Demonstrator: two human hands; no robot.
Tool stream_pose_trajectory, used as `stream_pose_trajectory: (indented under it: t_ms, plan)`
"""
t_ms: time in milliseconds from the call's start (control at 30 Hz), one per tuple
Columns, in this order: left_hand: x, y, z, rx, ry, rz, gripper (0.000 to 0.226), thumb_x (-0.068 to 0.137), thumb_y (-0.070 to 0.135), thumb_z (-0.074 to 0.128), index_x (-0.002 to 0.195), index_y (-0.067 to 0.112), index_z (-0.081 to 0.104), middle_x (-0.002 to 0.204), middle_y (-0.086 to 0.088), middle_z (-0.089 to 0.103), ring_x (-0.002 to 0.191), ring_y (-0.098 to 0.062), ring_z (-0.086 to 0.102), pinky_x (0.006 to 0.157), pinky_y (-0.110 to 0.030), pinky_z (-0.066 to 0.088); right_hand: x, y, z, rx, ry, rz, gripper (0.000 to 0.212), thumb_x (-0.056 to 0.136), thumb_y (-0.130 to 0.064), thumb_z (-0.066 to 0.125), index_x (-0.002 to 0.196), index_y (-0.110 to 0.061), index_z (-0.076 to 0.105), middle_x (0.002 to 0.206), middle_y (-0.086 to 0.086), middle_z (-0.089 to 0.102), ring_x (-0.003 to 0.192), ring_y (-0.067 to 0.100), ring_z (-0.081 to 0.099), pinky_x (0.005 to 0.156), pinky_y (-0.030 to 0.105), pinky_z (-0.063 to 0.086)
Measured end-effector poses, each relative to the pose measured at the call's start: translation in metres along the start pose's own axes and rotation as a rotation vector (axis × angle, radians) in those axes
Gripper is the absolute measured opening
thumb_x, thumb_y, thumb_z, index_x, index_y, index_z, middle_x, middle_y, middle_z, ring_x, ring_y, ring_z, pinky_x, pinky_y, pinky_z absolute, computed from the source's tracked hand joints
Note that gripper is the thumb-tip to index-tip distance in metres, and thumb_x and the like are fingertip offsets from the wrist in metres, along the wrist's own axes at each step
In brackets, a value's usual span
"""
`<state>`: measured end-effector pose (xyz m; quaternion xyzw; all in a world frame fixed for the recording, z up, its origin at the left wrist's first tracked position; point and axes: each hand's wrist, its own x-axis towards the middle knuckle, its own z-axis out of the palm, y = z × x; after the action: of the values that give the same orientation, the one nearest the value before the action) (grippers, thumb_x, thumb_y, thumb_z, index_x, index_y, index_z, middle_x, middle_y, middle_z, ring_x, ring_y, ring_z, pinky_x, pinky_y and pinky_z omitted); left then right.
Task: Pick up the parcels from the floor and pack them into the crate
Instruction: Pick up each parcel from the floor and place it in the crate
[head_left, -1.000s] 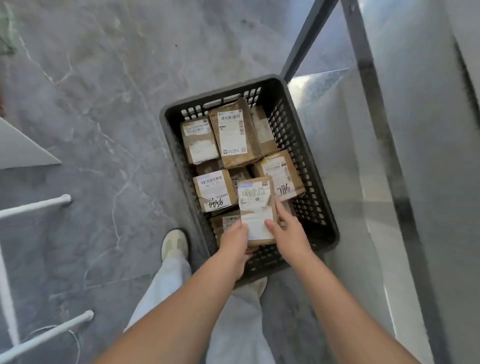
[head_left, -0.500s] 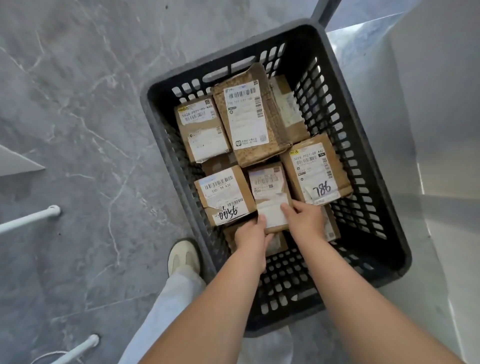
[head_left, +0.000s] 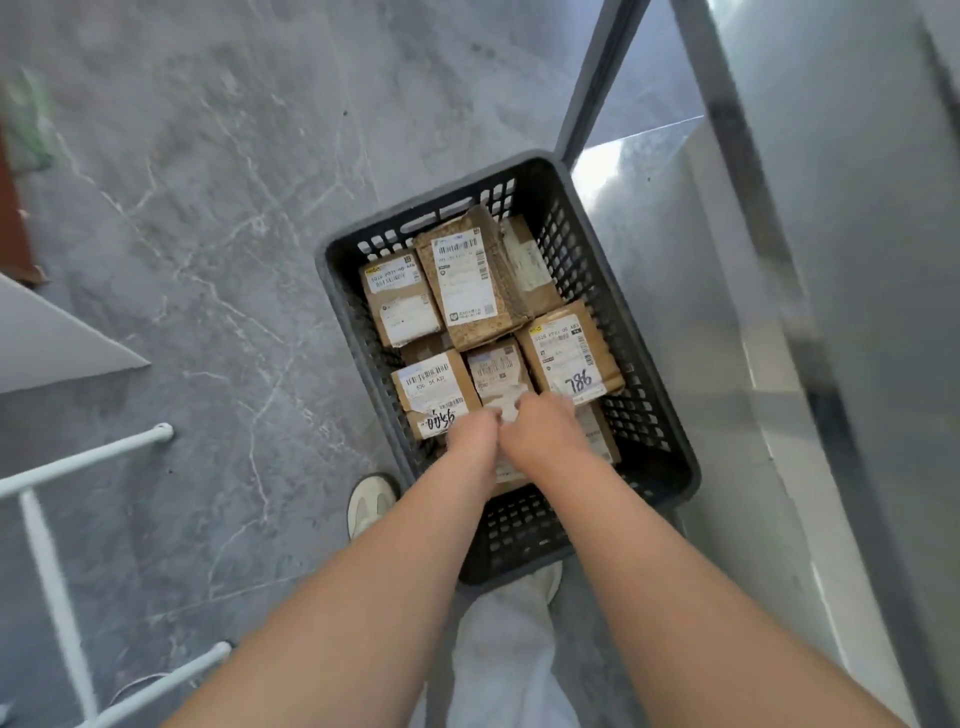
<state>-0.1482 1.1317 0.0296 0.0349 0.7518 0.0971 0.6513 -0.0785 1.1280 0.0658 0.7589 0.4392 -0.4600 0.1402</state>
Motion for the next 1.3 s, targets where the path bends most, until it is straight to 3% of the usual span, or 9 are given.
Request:
stream_pose_trajectory:
  t_ms: [67, 133, 200, 300, 400, 500, 700, 933, 1300]
  plan:
    - [-0.054, 0.032, 0.007, 0.065, -0.02, 0.14, 0.013, 0.088, 0.016, 0.06, 0.086, 0.009, 0.072, 0.102, -0.012, 0.072, 0.095, -0.025, 0.066, 0.094, -0.046, 0.053, -0.038, -0.015, -0.044, 0.06, 0.133, -0.054, 0.035, 0.099, -0.016, 0.042, 0.132, -0.011, 0.052, 0.136, 0.01, 0.047, 0.127, 0.024, 0.041, 0.102, 0.037, 0.043]
    - [-0.121, 0.068, 0.01, 0.171, -0.07, 0.348, 0.022, 0.093, 0.019, 0.053, 0.099, 0.009, 0.072, 0.111, -0.01, 0.07, 0.096, -0.02, 0.064, 0.095, -0.036, 0.052, -0.082, -0.027, -0.09, 0.088, 0.277, -0.114, 0.037, 0.1, -0.016, 0.039, 0.135, -0.011, 0.049, 0.14, 0.011, 0.045, 0.133, 0.025, 0.038, 0.107, 0.039, 0.04]
    - [-0.186, 0.092, 0.005, 0.212, -0.021, 0.535, 0.03, 0.099, 0.02, 0.04, 0.114, 0.015, 0.066, 0.114, 0.0, 0.065, 0.092, -0.01, 0.058, 0.083, -0.015, 0.047, -0.136, -0.038, -0.132, -0.044, 0.405, -0.18, 0.046, 0.103, -0.028, 0.032, 0.146, -0.011, 0.035, 0.155, 0.012, 0.029, 0.147, 0.027, 0.016, 0.119, 0.042, 0.02]
    - [-0.288, 0.112, -0.025, 0.13, -0.001, 0.759, 0.034, 0.098, 0.021, 0.041, 0.126, 0.019, 0.061, 0.129, -0.002, 0.061, 0.119, -0.017, 0.053, 0.101, -0.028, 0.041, -0.233, -0.057, -0.179, -0.14, 0.609, -0.232, 0.061, 0.103, -0.043, 0.017, 0.155, -0.012, 0.012, 0.164, 0.009, 0.003, 0.151, 0.022, -0.009, 0.122, 0.045, -0.003]
    - [-0.39, 0.118, -0.059, 0.117, 0.044, 0.879, 0.038, 0.098, 0.025, 0.041, 0.135, 0.027, 0.053, 0.146, 0.0, 0.048, 0.145, -0.022, 0.024, 0.12, -0.037, 0.016, -0.327, -0.076, -0.217, -0.019, 0.778, -0.296, 0.064, 0.103, -0.046, 0.021, 0.156, -0.013, 0.008, 0.164, 0.004, 0.002, 0.151, 0.018, -0.009, 0.122, 0.044, -0.004]
    - [-0.48, 0.12, -0.082, 0.274, 0.115, 1.082, 0.045, 0.1, 0.024, 0.037, 0.145, 0.022, 0.041, 0.157, -0.003, 0.032, 0.15, -0.014, 0.008, 0.121, -0.038, -0.006, -0.404, -0.084, -0.245, 0.024, 0.961, -0.31, 0.064, 0.103, -0.046, 0.024, 0.156, -0.013, 0.01, 0.164, 0.003, 0.007, 0.151, 0.017, -0.004, 0.122, 0.043, -0.003]
    - [-0.575, 0.126, -0.086, 0.738, 0.115, 1.765, 0.054, 0.099, 0.034, 0.037, 0.151, 0.022, 0.029, 0.16, 0.007, 0.023, 0.15, -0.007, 0.005, 0.121, -0.041, -0.011, -0.52, -0.071, -0.286, -0.04, 1.249, -0.244, 0.062, 0.103, -0.04, 0.03, 0.156, -0.012, 0.012, 0.164, 0.006, 0.008, 0.151, 0.02, -0.001, 0.122, 0.044, -0.002]
    - [-0.657, 0.043, -0.082, 1.053, -0.233, 2.202, 0.058, 0.101, 0.038, 0.037, 0.155, 0.024, 0.019, 0.163, 0.01, 0.013, 0.149, -0.002, -0.003, 0.121, -0.045, -0.009, -0.622, -0.009, -0.224, 0.051, 1.36, 0.065, 0.06, 0.104, -0.035, 0.032, 0.155, -0.012, 0.011, 0.164, 0.005, 0.007, 0.151, 0.019, -0.003, 0.122, 0.042, -0.003]
    - [-0.787, -0.203, -0.092, 1.202, -0.71, 2.433, 0.062, 0.103, 0.036, 0.035, 0.156, 0.022, 0.005, 0.164, 0.008, -0.001, 0.149, -0.006, -0.01, 0.12, -0.042, -0.013, -0.849, 0.128, -0.044, 0.252, 1.632, 0.521, 0.063, 0.095, -0.007, 0.044, 0.153, -0.015, 0.023, 0.162, 0.001, 0.018, 0.151, 0.016, 0.006, 0.123, 0.035, -0.001]
